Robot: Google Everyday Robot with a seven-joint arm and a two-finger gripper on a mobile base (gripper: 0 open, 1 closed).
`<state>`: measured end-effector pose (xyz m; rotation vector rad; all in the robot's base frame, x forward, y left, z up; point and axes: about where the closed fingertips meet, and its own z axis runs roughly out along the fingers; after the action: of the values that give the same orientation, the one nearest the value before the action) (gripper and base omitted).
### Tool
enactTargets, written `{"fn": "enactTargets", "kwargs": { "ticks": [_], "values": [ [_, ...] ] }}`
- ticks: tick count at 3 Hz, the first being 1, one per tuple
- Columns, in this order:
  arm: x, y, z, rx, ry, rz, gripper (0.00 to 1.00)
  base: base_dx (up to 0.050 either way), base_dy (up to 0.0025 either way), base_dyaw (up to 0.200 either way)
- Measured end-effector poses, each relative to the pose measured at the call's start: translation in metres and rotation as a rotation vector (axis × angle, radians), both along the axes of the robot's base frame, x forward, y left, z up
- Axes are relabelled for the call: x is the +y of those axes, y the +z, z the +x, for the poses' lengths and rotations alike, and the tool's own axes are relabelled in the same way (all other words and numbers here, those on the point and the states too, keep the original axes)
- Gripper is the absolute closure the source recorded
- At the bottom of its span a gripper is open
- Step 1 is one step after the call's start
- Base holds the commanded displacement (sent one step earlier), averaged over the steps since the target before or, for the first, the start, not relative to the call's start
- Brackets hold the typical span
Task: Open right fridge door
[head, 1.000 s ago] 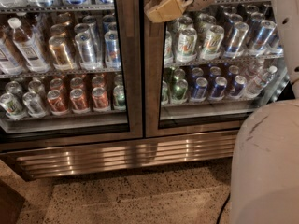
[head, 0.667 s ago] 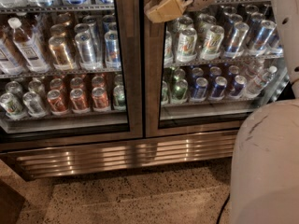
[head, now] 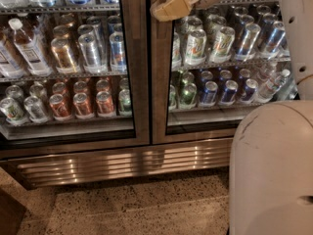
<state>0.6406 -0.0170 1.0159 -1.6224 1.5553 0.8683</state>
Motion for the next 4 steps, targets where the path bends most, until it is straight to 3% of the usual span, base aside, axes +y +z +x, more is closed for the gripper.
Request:
{"fn": "enactTargets", "kwargs": {
  "ticks": [3,4],
  "values": [
    [0.0044,0.0005,0.0053,0.0,0.0,0.0,1.0,0.0,0.0,0.0],
    [0.0029,0.0059,0.0057,-0.032,-0.016,0.002,1.0,0.0,0.0,0.0]
  ]
}}
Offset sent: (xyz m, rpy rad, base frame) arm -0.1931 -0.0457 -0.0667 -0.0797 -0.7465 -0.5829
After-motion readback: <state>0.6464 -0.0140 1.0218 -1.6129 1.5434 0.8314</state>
